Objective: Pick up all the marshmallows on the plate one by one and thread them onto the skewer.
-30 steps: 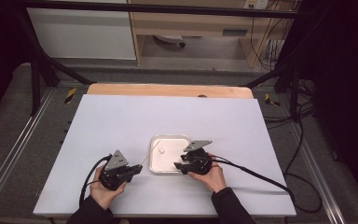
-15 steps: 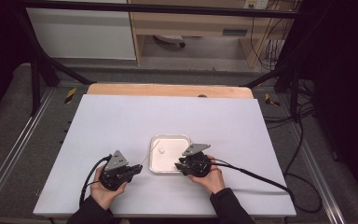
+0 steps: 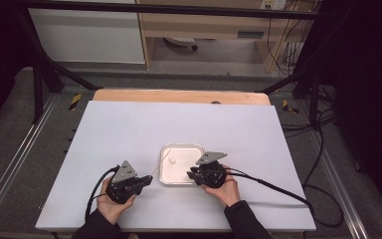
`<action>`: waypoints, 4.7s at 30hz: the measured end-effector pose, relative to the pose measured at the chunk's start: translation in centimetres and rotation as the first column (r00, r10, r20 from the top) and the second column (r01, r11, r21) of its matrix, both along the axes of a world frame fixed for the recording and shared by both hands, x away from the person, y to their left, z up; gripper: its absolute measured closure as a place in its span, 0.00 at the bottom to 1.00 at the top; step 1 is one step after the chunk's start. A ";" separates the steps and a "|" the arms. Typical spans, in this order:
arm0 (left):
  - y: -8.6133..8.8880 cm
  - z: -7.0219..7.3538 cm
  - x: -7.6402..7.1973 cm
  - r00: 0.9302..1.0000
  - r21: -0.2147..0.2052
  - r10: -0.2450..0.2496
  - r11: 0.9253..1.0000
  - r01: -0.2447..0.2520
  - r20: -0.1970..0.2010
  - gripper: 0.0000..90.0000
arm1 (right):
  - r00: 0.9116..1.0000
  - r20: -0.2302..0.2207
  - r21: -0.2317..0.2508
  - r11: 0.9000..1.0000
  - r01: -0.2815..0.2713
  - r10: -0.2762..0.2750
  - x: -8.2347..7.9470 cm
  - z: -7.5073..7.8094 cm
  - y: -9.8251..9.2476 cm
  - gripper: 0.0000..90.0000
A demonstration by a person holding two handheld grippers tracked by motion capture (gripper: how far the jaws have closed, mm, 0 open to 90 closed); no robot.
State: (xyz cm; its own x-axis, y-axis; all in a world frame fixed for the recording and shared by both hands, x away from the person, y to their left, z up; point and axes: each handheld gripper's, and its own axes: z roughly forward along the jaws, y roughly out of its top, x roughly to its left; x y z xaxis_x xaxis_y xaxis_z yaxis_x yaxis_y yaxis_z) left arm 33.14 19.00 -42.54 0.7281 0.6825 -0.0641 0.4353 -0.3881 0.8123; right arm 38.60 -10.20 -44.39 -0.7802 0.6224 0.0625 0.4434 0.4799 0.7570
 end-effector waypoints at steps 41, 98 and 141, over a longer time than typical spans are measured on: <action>-0.8 0.0 -0.3 0.999 -0.016 -0.028 0.999 0.028 0.017 0.98 | 0.999 -0.026 0.467 0.883 0.036 -0.026 0.8 7.3 -3.4 0.84; -1.6 0.2 -0.9 0.997 -0.027 -0.044 0.999 0.046 0.065 0.98 | 0.986 -0.146 0.597 0.802 0.022 0.081 2.6 5.9 -0.2 0.88; -3.9 -0.2 -0.6 0.997 -0.078 -0.007 0.997 0.013 0.071 0.98 | 0.966 -0.203 0.532 0.846 -0.027 0.159 0.5 2.5 2.1 0.87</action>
State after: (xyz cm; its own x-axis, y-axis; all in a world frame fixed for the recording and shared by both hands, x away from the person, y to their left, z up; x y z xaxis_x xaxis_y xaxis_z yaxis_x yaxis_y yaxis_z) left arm 32.51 15.13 -42.72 0.7393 0.6702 -0.0653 0.3719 -0.3255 0.8693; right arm 39.11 -8.06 -41.92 -0.7547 0.3712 0.5410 0.6095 0.0914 0.7875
